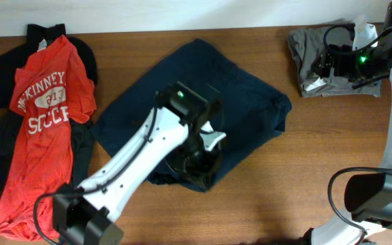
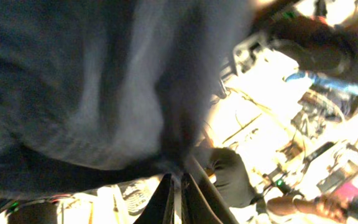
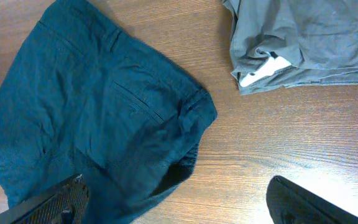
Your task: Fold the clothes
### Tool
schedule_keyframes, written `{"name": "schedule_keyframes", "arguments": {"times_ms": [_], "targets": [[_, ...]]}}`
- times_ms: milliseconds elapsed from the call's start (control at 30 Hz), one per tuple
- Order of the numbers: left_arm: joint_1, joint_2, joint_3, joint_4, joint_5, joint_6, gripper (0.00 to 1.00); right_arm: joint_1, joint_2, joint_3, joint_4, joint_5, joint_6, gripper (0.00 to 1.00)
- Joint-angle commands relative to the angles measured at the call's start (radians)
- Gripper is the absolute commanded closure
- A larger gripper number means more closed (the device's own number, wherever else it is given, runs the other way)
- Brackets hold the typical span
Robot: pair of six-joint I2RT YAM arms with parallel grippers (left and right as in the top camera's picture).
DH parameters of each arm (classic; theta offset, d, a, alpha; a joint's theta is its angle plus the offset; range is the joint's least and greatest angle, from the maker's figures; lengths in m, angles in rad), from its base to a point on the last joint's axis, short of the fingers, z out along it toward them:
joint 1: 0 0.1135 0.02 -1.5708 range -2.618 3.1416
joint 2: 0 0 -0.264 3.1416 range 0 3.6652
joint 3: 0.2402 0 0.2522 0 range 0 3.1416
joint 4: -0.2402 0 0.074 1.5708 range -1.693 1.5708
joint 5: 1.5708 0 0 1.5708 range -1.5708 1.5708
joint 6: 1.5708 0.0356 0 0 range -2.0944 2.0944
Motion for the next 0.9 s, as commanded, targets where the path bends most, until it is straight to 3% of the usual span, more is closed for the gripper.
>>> {"name": "schedule_keyframes", "arguments": {"times_ms": [0, 33, 133, 167, 300, 367, 567, 633, 867], "targets": [[-0.052, -0.037, -0.014, -0.001, 0.058, -0.005, 0.93, -0.003, 0.024, 0.002, -0.002, -0.010, 0.006, 0.04], [-0.062, -0.037, -0.014, -0.001, 0.059, -0.005, 0.90, -0.002, 0.039, 0.001, -0.006, -0.010, 0.006, 0.04], [-0.092, -0.037, -0.014, -0.001, 0.057, 0.005, 0.38, -0.002, 0.079, 0.000, -0.017, -0.010, 0.006, 0.04], [-0.092, -0.037, -0.014, -0.001, 0.050, 0.018, 0.33, -0.002, 0.090, 0.000, -0.020, -0.010, 0.006, 0.04], [0.005, -0.037, 0.034, 0.080, -0.090, 0.008, 0.29, -0.001, 0.162, -0.006, -0.032, -0.010, 0.009, 0.04], [0.099, -0.037, 0.080, 0.227, -0.166, -0.013, 0.26, 0.005, 0.212, -0.014, -0.038, -0.011, 0.009, 0.05], [0.261, -0.034, 0.084, 0.514, -0.345, -0.013, 0.19, 0.040, 0.311, -0.014, -0.001, -0.009, 0.010, 0.24], [0.302, -0.031, 0.083, 0.601, -0.425, -0.013, 0.19, 0.070, 0.337, -0.022, 0.043, 0.047, 0.081, 0.24], [0.323, 0.005, 0.083, 0.647, -0.576, -0.013, 0.19, 0.143, 0.354, -0.169, 0.231, 0.201, 0.271, 0.25]]}}
